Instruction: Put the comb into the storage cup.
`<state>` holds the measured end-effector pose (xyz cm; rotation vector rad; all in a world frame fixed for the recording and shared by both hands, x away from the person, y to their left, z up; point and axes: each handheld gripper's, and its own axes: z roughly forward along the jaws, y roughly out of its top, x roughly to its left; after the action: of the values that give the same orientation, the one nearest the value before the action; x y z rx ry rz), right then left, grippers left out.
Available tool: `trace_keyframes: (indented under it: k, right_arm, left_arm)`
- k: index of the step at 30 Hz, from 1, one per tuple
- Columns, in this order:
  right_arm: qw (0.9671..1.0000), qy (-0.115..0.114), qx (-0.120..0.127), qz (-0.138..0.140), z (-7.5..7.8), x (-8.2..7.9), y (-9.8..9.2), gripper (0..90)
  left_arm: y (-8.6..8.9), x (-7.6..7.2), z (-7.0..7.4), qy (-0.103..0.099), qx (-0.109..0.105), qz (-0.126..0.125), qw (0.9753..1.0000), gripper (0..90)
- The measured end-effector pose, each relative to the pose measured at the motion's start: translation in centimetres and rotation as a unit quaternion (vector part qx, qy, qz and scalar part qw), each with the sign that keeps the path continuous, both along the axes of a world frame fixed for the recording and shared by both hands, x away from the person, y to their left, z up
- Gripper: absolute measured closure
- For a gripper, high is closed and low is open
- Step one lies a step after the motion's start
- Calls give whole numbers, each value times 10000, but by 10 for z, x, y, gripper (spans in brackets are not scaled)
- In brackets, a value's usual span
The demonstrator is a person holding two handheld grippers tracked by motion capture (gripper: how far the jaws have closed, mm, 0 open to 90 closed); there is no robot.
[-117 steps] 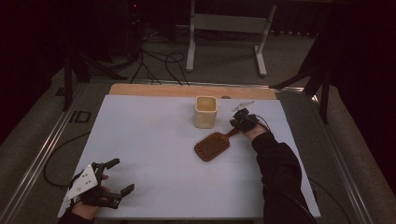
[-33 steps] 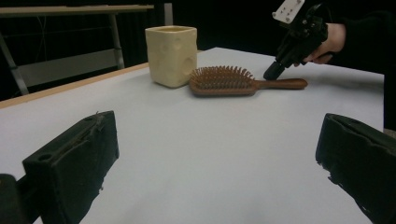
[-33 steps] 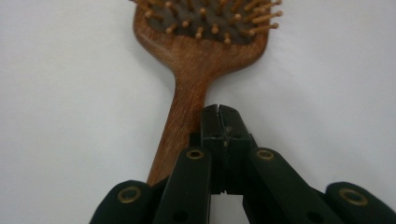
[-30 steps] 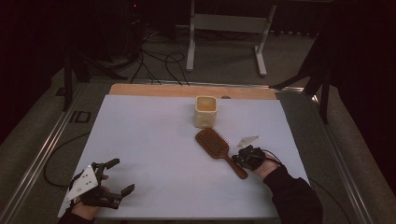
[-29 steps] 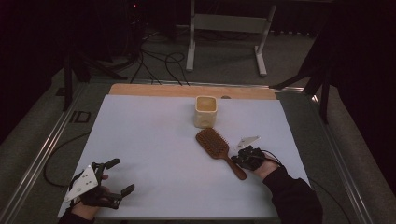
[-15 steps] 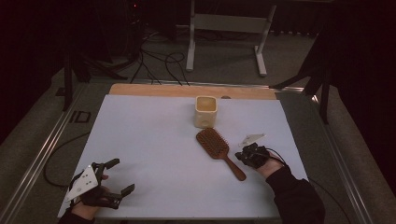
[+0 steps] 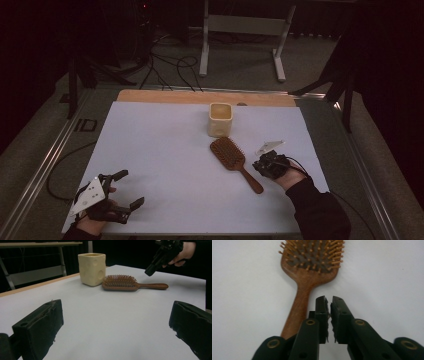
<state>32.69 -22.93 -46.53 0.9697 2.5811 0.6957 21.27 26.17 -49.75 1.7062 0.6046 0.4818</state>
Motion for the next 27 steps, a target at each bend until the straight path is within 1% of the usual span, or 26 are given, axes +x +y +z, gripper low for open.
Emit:
trace_keyframes:
  k: [1, 4, 5, 7, 8, 10, 11, 13, 14, 18, 19, 22, 23, 27]
  right_arm:
    - [10000, 35, 0, -1, 2, 0, 1, 799]
    - [10000, 42, -28, 15, 6, -2, 5, 724]
    - [10000, 54, -53, 14, 7, -2, 7, 712]
    - [9999, 73, -62, 39, 9, -2, 9, 640]
    - [9999, 93, -74, 57, 9, -2, 11, 627]
    - [9999, 123, -69, 66, 10, -2, 14, 537]
    - [9998, 172, -59, 29, 11, -3, 16, 518]
    - [9998, 199, -83, 40, 13, -2, 18, 461]
    - [9998, 208, -56, 16, 13, -1, 19, 441]
    - [9992, 366, -118, 55, 13, 1, 24, 324]
    - [9989, 451, -115, 73, 12, 2, 26, 285]
    - [9980, 607, -157, 95, 10, 5, 30, 201]
    - [9975, 691, -157, 81, 10, 5, 32, 179]
    - [9964, 829, -179, -3, 8, 9, 37, 92]
  left_arm:
    - [0, 0, 0, -2, -3, -1, 10000, 1]
    - [0, 0, 0, -4, -1, -9, 10000, 1]
    - [0, 0, 0, -6, -1, -9, 10000, 1]
    - [0, 0, 0, -5, -1, -8, 10000, 1]
    - [0, 0, 0, 1, -6, -5, 10000, 1]
    - [0, 0, 0, -1, -14, -3, 10000, 1]
    - [0, 0, 0, 0, -18, -6, 10000, 1]
    - [0, 0, 0, 1, -19, -8, 10000, 1]
    - [0, 0, 0, 1, -17, -6, 10000, 1]
    - [1, 0, 0, 6, -31, -2, 10000, 1]
    - [1, 0, 0, 6, -31, -1, 10000, 1]
    - [1, 0, 0, 6, -33, -3, 10000, 1]
    - [1, 0, 0, 8, -32, -4, 10000, 1]
    - [1, 0, 0, 5, -35, 1, 10000, 1]
